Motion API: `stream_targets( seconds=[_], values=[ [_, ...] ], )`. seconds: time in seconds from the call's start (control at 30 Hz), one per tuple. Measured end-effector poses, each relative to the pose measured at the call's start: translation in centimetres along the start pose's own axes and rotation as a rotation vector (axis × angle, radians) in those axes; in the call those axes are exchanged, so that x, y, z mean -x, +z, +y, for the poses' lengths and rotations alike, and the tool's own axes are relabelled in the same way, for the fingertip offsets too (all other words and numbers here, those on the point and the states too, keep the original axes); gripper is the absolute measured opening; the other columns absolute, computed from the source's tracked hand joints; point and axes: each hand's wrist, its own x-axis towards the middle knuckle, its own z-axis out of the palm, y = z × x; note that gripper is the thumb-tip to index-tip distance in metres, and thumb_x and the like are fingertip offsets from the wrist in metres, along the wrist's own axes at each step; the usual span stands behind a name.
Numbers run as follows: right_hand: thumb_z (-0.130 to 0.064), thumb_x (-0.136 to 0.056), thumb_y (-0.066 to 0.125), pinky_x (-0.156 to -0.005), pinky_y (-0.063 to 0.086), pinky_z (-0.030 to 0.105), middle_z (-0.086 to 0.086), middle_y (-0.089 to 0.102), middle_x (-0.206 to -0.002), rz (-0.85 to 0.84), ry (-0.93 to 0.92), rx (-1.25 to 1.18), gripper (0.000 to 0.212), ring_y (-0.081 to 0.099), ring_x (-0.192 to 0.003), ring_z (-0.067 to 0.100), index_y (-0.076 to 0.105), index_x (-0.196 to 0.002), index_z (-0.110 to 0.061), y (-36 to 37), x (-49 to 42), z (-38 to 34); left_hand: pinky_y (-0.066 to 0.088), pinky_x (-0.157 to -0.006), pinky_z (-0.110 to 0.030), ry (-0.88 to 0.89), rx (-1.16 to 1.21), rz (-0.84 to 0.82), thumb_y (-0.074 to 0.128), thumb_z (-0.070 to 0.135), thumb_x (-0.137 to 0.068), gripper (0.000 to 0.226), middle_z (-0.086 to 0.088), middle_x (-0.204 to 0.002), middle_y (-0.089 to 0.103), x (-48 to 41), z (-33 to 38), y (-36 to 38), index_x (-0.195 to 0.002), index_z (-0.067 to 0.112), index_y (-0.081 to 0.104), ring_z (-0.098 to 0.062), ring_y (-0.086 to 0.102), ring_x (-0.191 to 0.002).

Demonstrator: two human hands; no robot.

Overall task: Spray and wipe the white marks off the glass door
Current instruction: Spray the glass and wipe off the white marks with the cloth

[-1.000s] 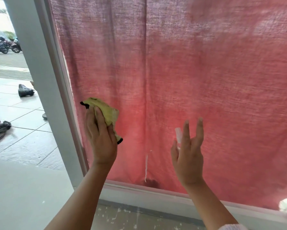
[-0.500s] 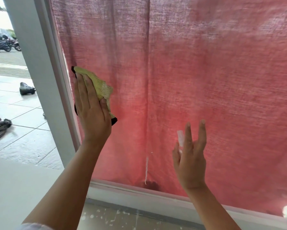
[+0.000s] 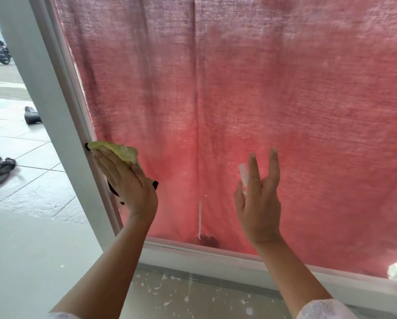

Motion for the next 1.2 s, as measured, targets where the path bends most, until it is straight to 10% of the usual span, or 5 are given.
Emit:
stream_targets(
  seconds=[0.33, 0.7, 1.03, 1.2],
  values=[
    [0.0, -0.085, 0.061, -0.041, 0.046, 0.018, 0.021, 0.016, -0.152, -0.052, -0.046, 0.005, 0.063, 0.057, -0.08, 0.017, 0.036, -0.141, -0.014, -0.8, 0.0, 0.2, 0.009, -0.12, -0.044, 0.764, -0.267, -0.293, 0.027, 0.022, -0.104, 0.054, -0.018, -0.155, 0.012, 2.3, -3.1, -0.4, -0.152, 0.012, 0.007, -0.026, -0.003, -0.148],
    [0.001, -0.087, 0.06, -0.052, 0.056, 0.027, 0.015, 0.024, -0.15, -0.057, -0.125, 0.101, 0.057, 0.058, -0.113, 0.033, 0.042, -0.14, -0.008, -3.6, 1.0, 3.7, 0.002, -0.121, -0.042, -0.087, 0.066, 0.001, 0.029, 0.013, -0.1, 0.057, -0.027, -0.157, 0.002, 2.3, 3.6, 1.8, -0.149, -0.005, 0.006, -0.037, 0.003, -0.147],
    [0.004, -0.088, 0.052, -0.05, 0.055, 0.036, 0.003, 0.024, -0.155, -0.132, -0.174, 0.118, 0.058, 0.061, -0.094, 0.033, 0.038, -0.143, -0.005, -5.8, 2.6, 6.0, -0.004, -0.12, -0.029, 0.098, 0.077, -0.341, 0.025, 0.027, -0.104, 0.056, -0.012, -0.157, -0.005, 14.2, 2.3, 2.3, -0.151, 0.011, 0.0, -0.025, -0.006, -0.146],
    [-0.002, -0.09, 0.043, -0.044, 0.051, 0.033, 0.001, 0.022, -0.156, -0.169, -0.238, 0.131, 0.055, 0.062, -0.084, 0.029, 0.037, -0.144, -0.005, -6.5, 3.0, 7.7, -0.005, -0.119, -0.03, -0.033, 0.104, -0.215, 0.033, 0.007, -0.099, 0.06, -0.019, -0.157, -0.003, 12.1, 3.4, 3.2, -0.15, 0.002, 0.003, -0.032, -0.005, -0.146]
  ],
)
